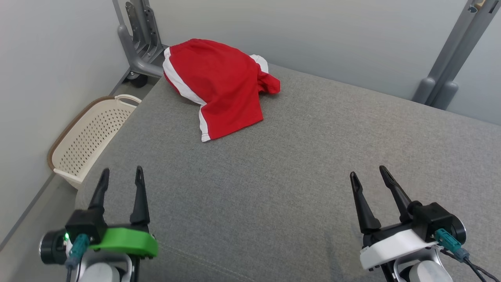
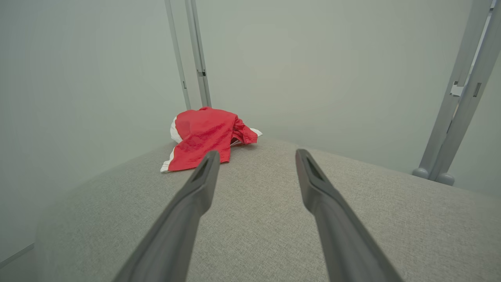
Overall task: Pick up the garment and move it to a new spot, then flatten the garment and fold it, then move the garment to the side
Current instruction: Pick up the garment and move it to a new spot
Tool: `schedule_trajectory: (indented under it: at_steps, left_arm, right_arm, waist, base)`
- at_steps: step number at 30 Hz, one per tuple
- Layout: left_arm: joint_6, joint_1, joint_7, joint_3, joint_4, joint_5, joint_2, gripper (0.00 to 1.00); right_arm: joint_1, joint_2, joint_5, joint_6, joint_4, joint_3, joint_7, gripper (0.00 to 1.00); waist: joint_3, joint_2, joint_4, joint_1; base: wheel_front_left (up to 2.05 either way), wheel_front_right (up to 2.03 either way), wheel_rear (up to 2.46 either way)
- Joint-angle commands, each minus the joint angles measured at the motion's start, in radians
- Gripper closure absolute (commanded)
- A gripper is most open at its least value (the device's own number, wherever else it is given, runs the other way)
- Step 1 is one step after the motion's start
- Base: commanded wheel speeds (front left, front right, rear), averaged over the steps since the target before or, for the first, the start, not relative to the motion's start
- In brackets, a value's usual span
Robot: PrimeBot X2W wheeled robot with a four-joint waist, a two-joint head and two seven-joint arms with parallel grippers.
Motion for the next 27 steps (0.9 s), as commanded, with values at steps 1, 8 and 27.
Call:
schedule_trajectory:
  at_steps: [1,8,27]
  left_arm:
    - [-0.015,-0.054,0.000,-0.003,0.006,0.013,0.021,0.00]
    - [-0.054,-0.271,0.043,-0.023,0.037,0.039,0.093,0.00]
    - [-0.110,-0.748,0.449,-0.117,0.419,-0.108,0.294,0.00]
  right_arm:
    - [0.019,-0.005,0.005,0.000,-0.008,-0.012,-0.004,0.00]
    - [0.036,-0.005,-0.002,0.000,-0.022,-0.018,-0.004,0.00]
    - [-0.133,-0.005,-0.109,0.000,-0.087,-0.025,-0.004,0.00]
  waist:
    - [-0.003,0.0000,-0.003,0.0000]
    - [0.010,0.0000,-0.057,0.0000]
    - [0.335,0.0000,-0.349,0.0000]
  base:
    - [0.00,0.00,0.00]
    - [0.00,0.00,0.00]
    - [0.00,0.00,0.00]
